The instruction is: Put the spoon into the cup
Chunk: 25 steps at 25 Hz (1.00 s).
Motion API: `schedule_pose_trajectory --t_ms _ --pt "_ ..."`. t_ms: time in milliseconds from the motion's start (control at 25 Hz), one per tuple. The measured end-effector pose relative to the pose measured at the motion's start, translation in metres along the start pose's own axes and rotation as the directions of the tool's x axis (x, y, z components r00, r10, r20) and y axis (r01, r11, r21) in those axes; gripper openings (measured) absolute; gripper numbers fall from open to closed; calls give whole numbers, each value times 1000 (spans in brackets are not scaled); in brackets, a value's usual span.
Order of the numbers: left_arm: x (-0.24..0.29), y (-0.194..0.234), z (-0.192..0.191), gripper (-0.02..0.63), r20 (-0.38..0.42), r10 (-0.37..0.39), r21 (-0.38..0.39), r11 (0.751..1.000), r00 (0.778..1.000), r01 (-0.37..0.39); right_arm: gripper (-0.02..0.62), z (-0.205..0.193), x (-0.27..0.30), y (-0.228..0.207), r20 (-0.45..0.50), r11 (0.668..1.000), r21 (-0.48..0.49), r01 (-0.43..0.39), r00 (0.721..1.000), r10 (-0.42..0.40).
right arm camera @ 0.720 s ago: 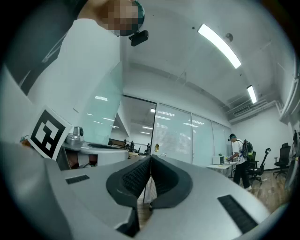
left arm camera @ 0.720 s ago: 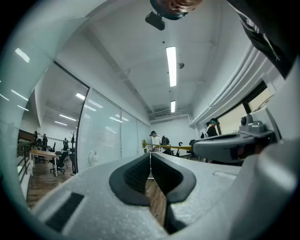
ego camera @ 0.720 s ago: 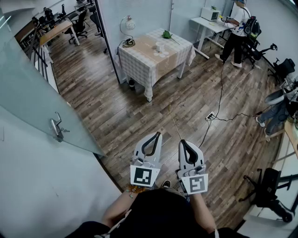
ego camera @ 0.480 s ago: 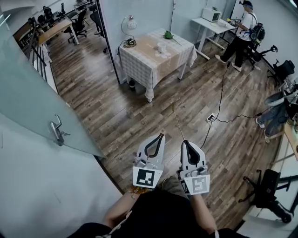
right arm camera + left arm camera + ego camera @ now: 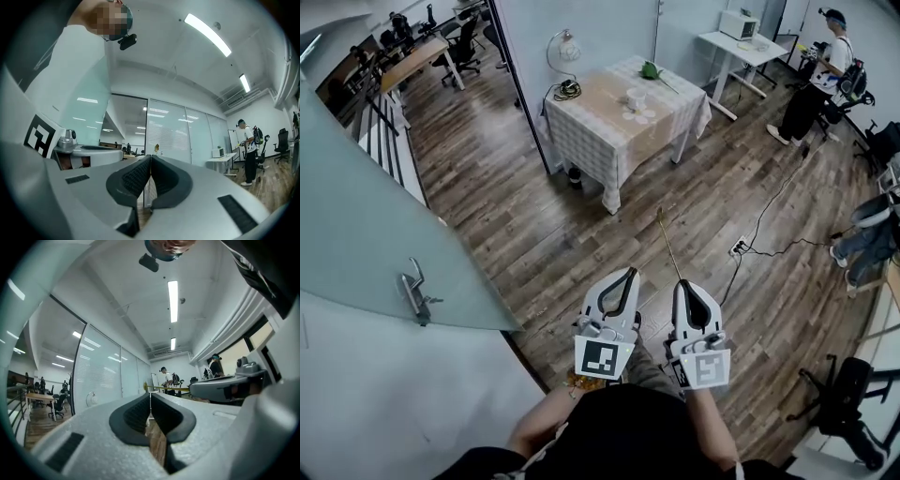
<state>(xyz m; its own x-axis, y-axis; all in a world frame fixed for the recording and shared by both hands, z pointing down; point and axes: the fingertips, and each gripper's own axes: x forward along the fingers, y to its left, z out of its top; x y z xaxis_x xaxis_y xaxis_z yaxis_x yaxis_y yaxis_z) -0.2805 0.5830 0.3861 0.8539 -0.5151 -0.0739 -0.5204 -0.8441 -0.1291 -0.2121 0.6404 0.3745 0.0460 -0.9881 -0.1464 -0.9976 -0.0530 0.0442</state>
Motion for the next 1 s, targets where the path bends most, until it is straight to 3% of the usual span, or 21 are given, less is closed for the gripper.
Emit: schedule_pose_trajectory --t_ms 440,640,1000 --pt "188 52 -6 21 25 4 15 1000 1000 -5 8 -22 152 -110 46 998 29 -61 997 59" --pt "241 82 -16 21 1 45 29 999 999 -45 8 -34 208 -146 53 995 34 -89 995 87" --pt "331 141 -56 21 -47 70 -16 997 996 -71 8 -76 301 -201 -14 995 51 -80 997 81"
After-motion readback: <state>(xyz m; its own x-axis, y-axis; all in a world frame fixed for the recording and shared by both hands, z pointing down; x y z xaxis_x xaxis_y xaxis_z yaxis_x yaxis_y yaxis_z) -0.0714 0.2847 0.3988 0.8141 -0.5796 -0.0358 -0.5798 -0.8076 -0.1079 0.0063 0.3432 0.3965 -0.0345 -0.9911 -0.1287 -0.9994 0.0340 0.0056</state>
